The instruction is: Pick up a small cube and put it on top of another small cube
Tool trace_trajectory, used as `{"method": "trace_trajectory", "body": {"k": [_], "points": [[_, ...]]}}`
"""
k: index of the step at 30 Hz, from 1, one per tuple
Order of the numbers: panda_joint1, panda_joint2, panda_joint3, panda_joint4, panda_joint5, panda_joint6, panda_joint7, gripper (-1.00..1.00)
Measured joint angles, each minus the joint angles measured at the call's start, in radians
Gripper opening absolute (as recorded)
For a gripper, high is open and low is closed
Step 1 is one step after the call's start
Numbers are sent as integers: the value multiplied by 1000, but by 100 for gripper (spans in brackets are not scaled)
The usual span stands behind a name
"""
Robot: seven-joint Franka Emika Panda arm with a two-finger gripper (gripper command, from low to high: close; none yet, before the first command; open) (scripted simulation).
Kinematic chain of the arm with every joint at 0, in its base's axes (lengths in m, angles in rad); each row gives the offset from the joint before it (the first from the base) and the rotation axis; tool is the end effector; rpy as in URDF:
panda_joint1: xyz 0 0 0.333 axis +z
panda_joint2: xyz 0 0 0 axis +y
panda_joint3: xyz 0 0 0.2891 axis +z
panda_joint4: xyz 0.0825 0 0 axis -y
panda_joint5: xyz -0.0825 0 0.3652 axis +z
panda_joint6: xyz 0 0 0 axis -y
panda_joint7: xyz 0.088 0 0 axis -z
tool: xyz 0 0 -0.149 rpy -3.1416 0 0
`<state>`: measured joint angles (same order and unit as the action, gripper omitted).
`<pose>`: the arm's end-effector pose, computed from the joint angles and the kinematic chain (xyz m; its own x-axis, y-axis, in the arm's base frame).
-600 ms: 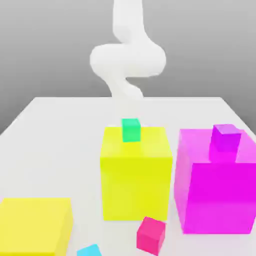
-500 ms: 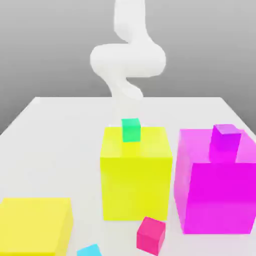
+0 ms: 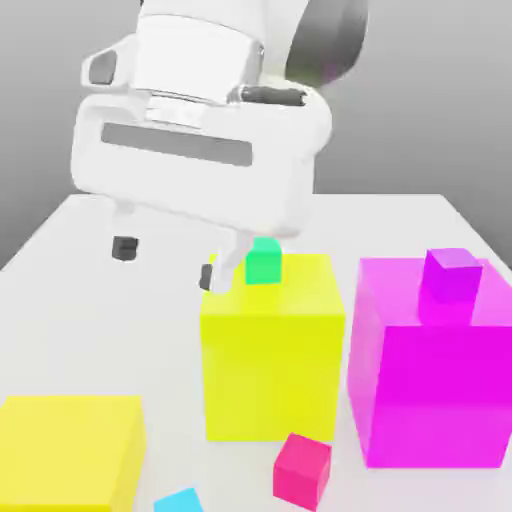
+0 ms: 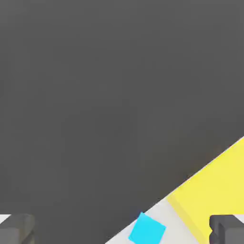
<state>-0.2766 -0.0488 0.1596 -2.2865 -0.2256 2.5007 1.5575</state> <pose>0.5262 -0.0660 0.3438 0.0366 -0.9818 0.1864 -0.9674 -0.0816 -0.2396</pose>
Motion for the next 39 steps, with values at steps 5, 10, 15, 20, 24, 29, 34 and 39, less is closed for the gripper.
{"method": "trace_trajectory", "body": {"k": [5, 10, 15, 20, 24, 29, 34, 39], "points": [[-14, 173, -12, 1, 1, 56, 144, 0], [-20, 336, -21, -1, 61, 118, 247, 0], [-40, 447, -1, 7, 134, 150, 268, 0], [-50, 508, 13, 23, 160, 162, 252, 0], [-49, 547, 12, 32, 161, 180, 252, 0], [-34, 580, -7, 38, 146, 215, 262, 0], [-5, 595, -44, 39, 111, 262, 288, 0], [9, 595, -62, 38, 95, 282, 301, -100]]}}
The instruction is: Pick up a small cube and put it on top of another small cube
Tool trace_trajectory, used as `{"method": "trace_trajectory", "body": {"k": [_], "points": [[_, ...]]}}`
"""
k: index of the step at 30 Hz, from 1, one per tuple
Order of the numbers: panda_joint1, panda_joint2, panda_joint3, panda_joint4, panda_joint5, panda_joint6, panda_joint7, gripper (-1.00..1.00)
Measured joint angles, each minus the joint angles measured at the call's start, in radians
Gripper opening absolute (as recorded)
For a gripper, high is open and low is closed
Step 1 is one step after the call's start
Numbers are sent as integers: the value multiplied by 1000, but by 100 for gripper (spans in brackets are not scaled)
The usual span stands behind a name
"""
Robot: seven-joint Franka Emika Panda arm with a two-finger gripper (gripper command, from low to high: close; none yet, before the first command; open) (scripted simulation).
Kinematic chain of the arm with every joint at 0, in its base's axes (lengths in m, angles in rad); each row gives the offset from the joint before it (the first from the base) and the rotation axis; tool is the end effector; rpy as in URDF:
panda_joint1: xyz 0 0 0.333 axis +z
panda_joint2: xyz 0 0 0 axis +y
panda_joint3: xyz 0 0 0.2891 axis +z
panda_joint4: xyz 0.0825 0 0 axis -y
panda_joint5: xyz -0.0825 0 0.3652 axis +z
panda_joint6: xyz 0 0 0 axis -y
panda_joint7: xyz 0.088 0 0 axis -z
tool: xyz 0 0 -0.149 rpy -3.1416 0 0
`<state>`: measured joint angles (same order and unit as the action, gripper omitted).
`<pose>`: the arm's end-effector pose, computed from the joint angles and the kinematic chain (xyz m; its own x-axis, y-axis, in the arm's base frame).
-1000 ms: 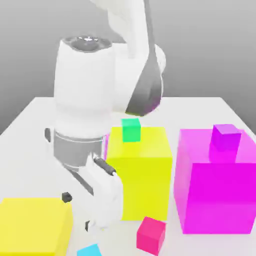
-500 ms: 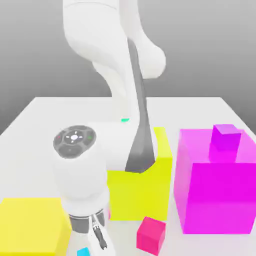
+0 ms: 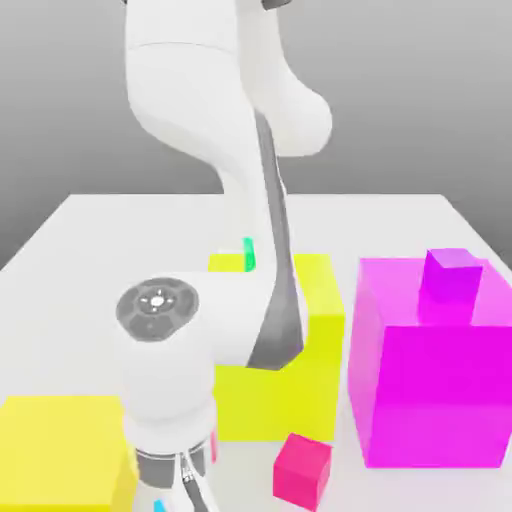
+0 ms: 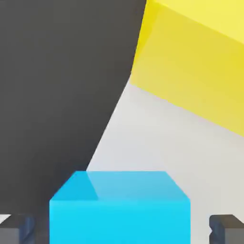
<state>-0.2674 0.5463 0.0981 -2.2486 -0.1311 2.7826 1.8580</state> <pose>0.5034 -0.0760 0.0732 -0.3406 -0.9402 -0.0037 -0.9402 0.3405 0.0080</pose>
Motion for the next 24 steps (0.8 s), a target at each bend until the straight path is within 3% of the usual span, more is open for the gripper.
{"method": "trace_trajectory", "body": {"k": [16, 24], "points": [[-56, -43, 72, -5, 66, -96, -49, -100], [-51, -126, 65, -26, 54, -126, -40, -100]]}}
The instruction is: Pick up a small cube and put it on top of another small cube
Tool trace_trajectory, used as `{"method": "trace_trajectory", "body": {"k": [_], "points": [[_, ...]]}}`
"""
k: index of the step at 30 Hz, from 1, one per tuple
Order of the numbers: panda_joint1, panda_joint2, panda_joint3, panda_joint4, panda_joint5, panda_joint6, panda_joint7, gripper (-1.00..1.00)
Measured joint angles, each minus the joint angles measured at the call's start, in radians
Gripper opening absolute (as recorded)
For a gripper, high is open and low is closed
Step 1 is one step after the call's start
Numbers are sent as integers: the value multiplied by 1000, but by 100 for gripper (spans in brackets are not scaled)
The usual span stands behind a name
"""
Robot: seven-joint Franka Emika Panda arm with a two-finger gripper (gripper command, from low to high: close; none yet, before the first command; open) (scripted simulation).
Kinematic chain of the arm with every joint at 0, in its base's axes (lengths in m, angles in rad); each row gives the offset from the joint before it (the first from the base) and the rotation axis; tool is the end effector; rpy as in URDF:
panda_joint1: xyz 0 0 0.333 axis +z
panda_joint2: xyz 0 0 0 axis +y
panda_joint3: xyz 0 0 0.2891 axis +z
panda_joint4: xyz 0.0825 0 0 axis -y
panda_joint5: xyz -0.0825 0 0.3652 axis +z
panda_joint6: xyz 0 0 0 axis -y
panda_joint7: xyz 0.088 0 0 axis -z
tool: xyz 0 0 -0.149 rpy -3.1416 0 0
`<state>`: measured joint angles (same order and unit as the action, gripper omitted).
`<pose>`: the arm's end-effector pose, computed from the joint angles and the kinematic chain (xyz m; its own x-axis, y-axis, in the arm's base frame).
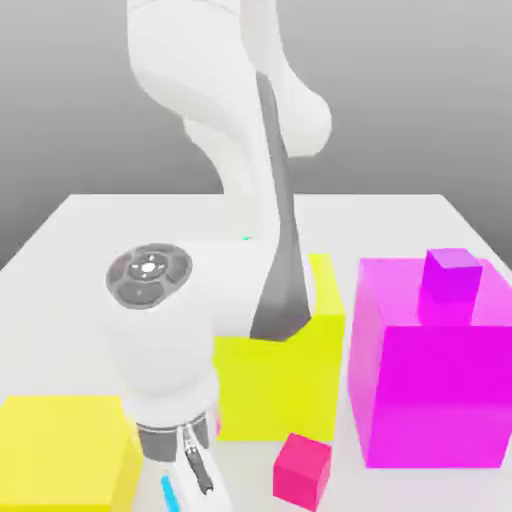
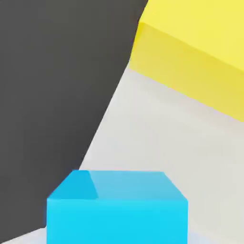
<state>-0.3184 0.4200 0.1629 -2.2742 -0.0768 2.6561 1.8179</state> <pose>0.5041 -0.0713 0.1205 -0.3404 -0.9400 -0.0242 -0.9399 0.3394 0.0368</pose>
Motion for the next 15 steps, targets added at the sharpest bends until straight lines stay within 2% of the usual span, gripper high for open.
{"method": "trace_trajectory", "body": {"k": [4, 15], "points": [[14, -50, -16, -17, -26, -3, 10, -100], [0, -173, 123, -128, 17, -27, -270, -100]]}}
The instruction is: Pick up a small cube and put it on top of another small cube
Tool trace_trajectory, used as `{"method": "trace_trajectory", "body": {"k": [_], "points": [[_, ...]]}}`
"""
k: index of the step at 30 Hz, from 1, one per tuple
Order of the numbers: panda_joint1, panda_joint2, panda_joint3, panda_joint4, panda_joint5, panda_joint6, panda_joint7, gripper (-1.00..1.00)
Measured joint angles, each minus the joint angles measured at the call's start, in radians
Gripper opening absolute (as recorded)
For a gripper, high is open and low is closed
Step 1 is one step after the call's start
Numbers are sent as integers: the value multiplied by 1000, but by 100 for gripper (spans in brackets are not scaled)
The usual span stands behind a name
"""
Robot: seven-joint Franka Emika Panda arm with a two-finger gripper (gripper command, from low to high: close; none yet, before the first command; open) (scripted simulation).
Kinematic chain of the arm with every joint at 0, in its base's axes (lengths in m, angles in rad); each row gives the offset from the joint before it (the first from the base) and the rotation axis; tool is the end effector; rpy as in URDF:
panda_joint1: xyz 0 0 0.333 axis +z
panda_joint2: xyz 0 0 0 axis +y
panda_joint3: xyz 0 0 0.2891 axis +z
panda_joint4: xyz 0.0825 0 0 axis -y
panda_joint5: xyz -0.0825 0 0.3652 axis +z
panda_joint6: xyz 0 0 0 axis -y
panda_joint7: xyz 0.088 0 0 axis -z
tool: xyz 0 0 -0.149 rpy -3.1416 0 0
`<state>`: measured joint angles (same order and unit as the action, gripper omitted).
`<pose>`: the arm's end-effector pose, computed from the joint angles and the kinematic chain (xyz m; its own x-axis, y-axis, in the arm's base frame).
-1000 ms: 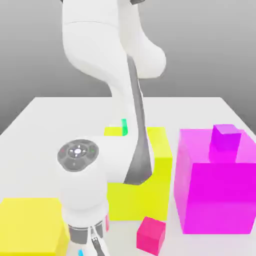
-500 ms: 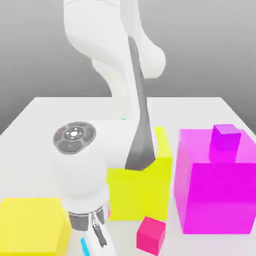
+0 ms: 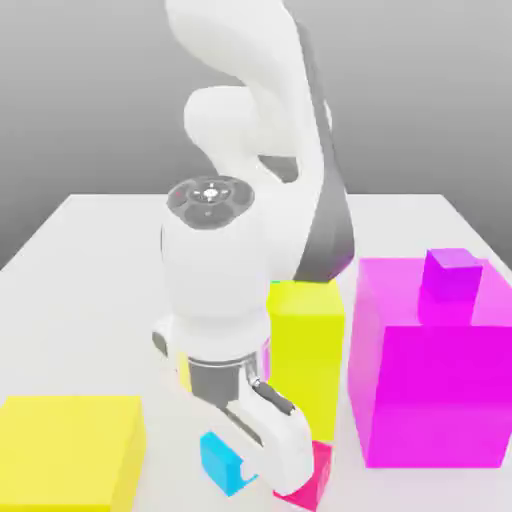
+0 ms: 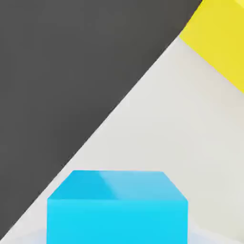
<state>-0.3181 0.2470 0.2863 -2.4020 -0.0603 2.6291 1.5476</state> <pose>0.4828 -0.0075 0.1647 0.0360 -0.9985 -0.0401 -0.9993 -0.0363 0.0064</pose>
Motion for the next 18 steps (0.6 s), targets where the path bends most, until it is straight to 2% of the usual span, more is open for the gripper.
{"method": "trace_trajectory", "body": {"k": [12, 18], "points": [[29, -152, 111, -121, 3, -20, -279, -100], [34, -105, 119, -125, 6, -3, -299, -100]]}}
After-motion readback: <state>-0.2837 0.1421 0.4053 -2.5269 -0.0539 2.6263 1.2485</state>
